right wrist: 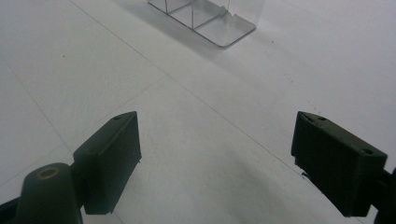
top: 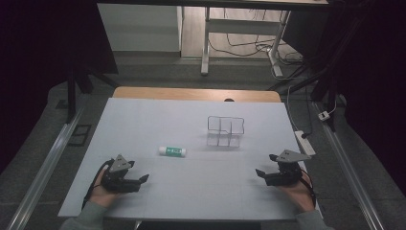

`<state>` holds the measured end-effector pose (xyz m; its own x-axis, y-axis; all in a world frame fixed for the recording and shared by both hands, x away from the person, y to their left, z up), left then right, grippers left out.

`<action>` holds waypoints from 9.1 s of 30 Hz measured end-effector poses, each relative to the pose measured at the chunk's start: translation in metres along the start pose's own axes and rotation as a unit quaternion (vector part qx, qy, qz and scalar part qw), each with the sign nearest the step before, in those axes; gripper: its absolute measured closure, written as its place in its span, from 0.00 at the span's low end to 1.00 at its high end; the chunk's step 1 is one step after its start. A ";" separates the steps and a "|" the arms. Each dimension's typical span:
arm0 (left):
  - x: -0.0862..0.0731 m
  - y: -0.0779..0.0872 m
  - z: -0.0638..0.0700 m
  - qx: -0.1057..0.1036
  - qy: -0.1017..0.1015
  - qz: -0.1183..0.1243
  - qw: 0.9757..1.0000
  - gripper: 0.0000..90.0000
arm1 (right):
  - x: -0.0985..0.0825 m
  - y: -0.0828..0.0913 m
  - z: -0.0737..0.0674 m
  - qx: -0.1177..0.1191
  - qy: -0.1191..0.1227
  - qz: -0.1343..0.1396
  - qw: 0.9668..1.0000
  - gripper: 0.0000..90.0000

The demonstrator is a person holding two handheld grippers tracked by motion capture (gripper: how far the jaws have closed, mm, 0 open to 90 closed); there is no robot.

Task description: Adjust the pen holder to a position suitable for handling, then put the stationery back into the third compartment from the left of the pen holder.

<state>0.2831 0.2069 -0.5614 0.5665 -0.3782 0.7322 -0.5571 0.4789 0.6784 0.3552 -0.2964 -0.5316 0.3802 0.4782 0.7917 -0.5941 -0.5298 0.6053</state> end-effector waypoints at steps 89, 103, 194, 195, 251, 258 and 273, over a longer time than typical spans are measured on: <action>0.096 -0.011 -0.018 -0.032 -0.130 -0.056 0.989 0.27 | 0.006 0.000 -0.014 0.027 0.004 0.020 0.999 0.20; 0.110 -0.044 -0.026 -0.060 -0.159 -0.096 0.981 0.28 | 0.007 0.001 -0.013 0.027 0.001 0.029 0.999 0.21; 0.104 -0.052 0.012 -0.104 -0.236 -0.141 0.956 0.72 | 0.007 0.000 -0.018 0.024 0.019 0.028 0.999 0.22; 0.102 -0.051 0.015 -0.109 -0.223 -0.135 0.959 0.72 | 0.007 0.000 -0.019 0.024 0.019 0.026 0.999 0.22; 0.114 -0.070 0.081 -0.157 -0.248 -0.108 0.950 0.72 | 0.054 -0.043 -0.087 0.097 0.088 0.019 0.991 0.25; 0.116 -0.073 0.085 -0.162 -0.252 -0.107 0.948 0.72 | 0.062 -0.052 -0.096 0.101 0.099 0.017 0.990 0.26; 0.116 -0.079 0.097 -0.173 -0.266 -0.117 0.941 0.72 | 0.072 -0.066 -0.109 0.102 0.133 0.006 0.986 0.29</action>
<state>0.3336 0.0484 -0.5240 0.2136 -0.8049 0.5537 -0.1724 0.5268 0.8323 0.3447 -0.1512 -0.5236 0.1585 0.6233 0.7658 -0.4318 -0.6537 0.6215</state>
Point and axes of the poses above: each handheld gripper's, and its own axes: y roughly backward along the jaws, x roughly out of its top, z roughly to its right, the point moved 4 cm from there along -y, roughly forward along the jaws, and after that the axes turned 2 degrees about -x, right-handed, at the moved point
